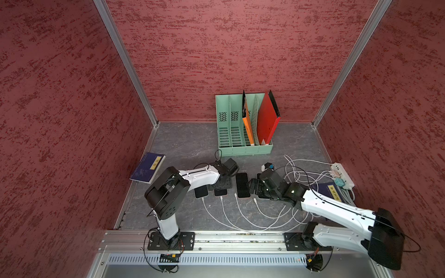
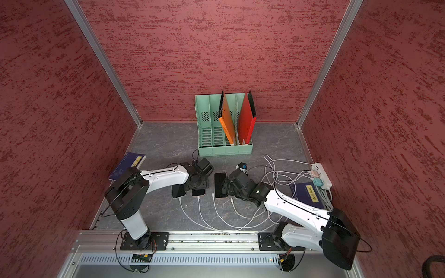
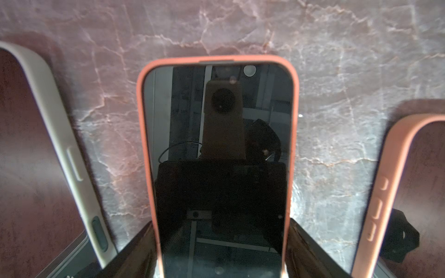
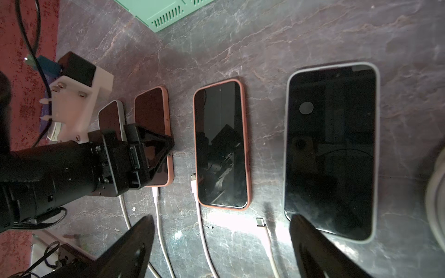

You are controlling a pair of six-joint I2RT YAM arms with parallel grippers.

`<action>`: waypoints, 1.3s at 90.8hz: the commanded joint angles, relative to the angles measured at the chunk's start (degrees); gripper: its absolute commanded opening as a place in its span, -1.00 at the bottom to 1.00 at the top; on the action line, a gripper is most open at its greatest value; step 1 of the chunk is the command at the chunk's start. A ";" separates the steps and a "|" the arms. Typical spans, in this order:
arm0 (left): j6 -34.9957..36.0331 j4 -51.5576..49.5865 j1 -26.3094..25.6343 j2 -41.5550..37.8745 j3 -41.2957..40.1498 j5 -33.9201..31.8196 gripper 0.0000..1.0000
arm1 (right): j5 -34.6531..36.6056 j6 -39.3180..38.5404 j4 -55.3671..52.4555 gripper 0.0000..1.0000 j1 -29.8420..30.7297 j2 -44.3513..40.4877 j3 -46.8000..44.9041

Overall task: Unplug the charging cable from the phone
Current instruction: Pick up the phone at the center of the board.

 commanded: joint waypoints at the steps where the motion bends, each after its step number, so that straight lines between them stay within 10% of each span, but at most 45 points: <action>1: -0.07 3.60 -0.29 1.19 -1.53 3.48 -0.12 | -3.10 0.22 4.07 0.84 0.00 1.07 -1.27; 56: -1.56 9.83 -1.92 -7.48 -6.03 0.08 -0.98 | 6.92 -7.49 22.38 0.87 17.63 9.54 -1.43; 76: -2.56 11.59 -2.97 -11.87 -7.82 -2.29 -1.00 | -7.64 -8.51 34.20 0.81 15.13 12.96 -3.84; 118: -3.48 13.57 -5.07 -18.01 -10.21 -5.89 -1.00 | -9.86 -5.25 43.04 0.55 15.06 17.08 -8.10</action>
